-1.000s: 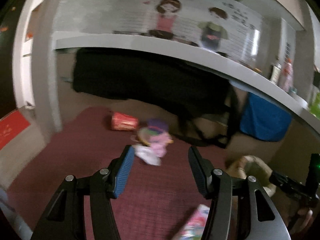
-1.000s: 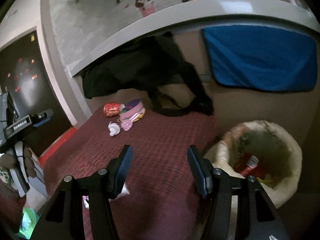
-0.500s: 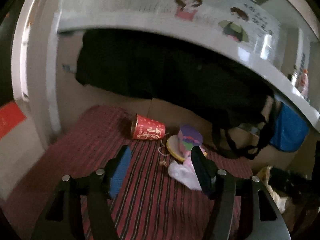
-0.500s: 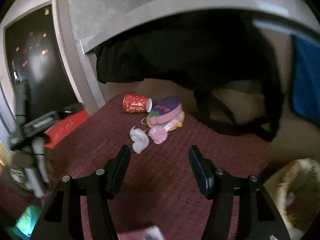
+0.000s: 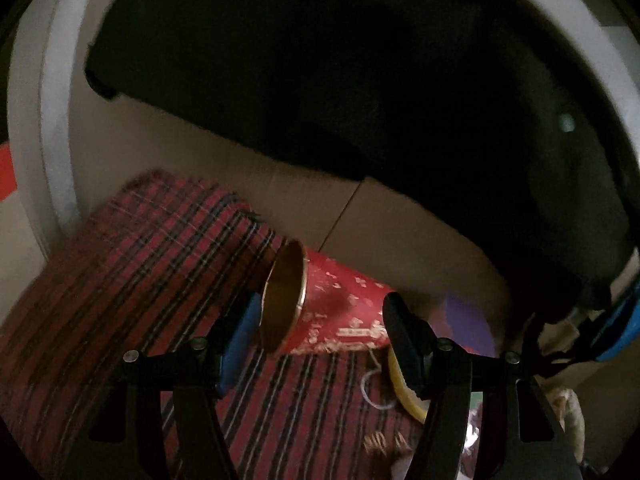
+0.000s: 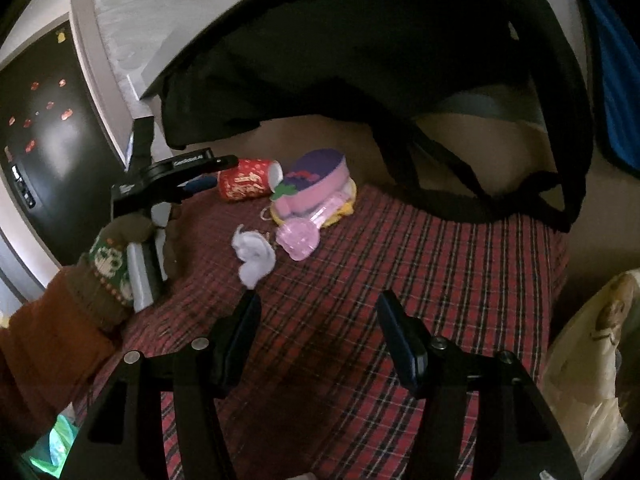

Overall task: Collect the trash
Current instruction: 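Grasp the red paper cup with the left tool while the right tool grasps the purple sponge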

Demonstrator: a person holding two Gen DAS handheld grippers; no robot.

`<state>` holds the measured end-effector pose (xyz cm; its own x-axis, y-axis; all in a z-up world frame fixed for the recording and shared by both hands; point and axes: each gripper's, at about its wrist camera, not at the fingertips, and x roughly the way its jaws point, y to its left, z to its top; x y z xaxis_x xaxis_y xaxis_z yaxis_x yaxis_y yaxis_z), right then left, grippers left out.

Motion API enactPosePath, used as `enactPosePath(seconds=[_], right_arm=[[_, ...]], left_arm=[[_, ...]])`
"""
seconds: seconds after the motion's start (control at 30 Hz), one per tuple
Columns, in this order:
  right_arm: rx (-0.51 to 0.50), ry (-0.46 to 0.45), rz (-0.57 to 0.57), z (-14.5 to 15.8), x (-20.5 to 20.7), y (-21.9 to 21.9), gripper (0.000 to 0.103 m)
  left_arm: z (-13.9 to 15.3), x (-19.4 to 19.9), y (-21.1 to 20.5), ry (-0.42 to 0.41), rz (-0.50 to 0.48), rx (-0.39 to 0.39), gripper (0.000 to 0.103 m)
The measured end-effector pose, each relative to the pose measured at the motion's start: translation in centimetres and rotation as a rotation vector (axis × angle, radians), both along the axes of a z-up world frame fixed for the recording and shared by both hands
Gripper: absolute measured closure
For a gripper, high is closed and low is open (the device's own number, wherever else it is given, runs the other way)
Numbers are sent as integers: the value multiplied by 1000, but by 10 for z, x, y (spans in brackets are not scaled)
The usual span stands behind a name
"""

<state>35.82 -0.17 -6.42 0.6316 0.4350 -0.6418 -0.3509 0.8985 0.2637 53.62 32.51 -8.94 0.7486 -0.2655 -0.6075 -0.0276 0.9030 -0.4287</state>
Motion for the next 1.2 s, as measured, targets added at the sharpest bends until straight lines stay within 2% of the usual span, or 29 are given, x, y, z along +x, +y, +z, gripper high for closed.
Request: enactPosePath(seconds=[0.13, 0.17, 0.2, 0.23, 0.27, 0.3, 0.37, 0.53, 0.63, 0.77, 0.9, 1.03, 1.2], right_arm=[[2, 5, -1, -5, 2, -4, 45], [0, 6, -1, -6, 3, -4, 45], [-2, 6, 0, -6, 4, -4, 45], [-3, 5, 3, -5, 4, -3, 45], [-5, 2, 7, -5, 4, -2, 45], [-11, -2, 14, -3, 6, 1, 45], [-20, -9, 31, 1, 9, 7, 45], [-50, 14, 50, 15, 34, 40, 45], [-38, 16, 34, 20, 52, 63, 42], [-80, 1, -46, 14, 80, 96, 41], [-201, -67, -167, 2, 105, 126, 41], [-309, -110, -257, -12, 126, 147, 41], [-405, -103, -332, -26, 143, 159, 40]], left_arm=[[-9, 12, -3, 42, -13, -23, 43], [-11, 13, -3, 52, -18, -38, 51], [-12, 12, -3, 61, -23, -57, 65], [-12, 10, -4, 67, -16, -58, 74], [-12, 7, -3, 70, -14, -52, 87], [-11, 3, -6, 74, -18, -38, 94], [-9, -9, -9, 75, -33, -15, 99], [2, -59, -14, 80, -27, 55, 100], [11, -108, -10, 61, -5, 97, 101], [20, -168, -10, 23, 48, 127, 100], [25, -210, -6, -28, 93, 190, 100], [18, -230, -2, -40, 87, 169, 101], [14, -242, 6, -38, 80, 131, 100]])
